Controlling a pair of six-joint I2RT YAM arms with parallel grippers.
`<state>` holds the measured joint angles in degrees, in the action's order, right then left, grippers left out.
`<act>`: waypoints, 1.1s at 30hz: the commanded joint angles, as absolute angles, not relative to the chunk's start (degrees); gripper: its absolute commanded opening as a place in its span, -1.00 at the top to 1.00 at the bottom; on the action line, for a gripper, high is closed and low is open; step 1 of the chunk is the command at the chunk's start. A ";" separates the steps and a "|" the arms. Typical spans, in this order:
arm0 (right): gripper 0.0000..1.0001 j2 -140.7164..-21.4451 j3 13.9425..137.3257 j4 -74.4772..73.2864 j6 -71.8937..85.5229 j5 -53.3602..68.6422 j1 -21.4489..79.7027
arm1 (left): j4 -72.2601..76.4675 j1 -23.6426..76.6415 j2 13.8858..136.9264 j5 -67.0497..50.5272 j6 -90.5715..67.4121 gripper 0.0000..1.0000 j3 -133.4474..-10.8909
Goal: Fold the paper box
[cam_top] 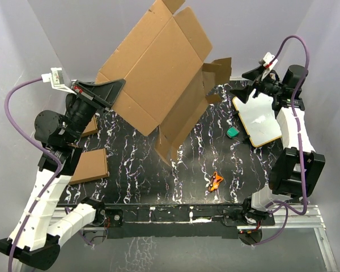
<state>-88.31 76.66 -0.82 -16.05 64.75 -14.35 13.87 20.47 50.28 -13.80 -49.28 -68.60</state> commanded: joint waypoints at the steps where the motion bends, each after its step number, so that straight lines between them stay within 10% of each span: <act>1: -0.99 -86.60 79.09 11.51 -16.06 75.49 -14.07 | 14.70 20.34 49.90 -18.79 -50.54 1.00 -71.33; 7: -0.94 -87.97 81.95 11.63 -14.41 74.59 -13.89 | 15.94 20.33 49.66 -20.12 -52.06 1.00 -70.81; 16: -0.30 -89.27 82.27 3.37 -20.99 74.97 -13.46 | 17.29 20.31 49.97 -21.82 -53.51 1.00 -70.17; 24: 0.82 -88.39 81.98 -0.55 -23.90 73.24 -13.05 | 15.37 20.35 51.21 -21.21 -49.83 1.00 -71.05; 33: 0.84 -82.21 72.50 -3.31 -24.25 63.78 -10.00 | 13.42 20.07 60.05 -23.05 -37.44 1.00 -74.02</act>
<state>-87.61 77.54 -5.28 -22.26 68.12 -12.27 11.73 20.45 56.66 -20.97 -43.13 -71.64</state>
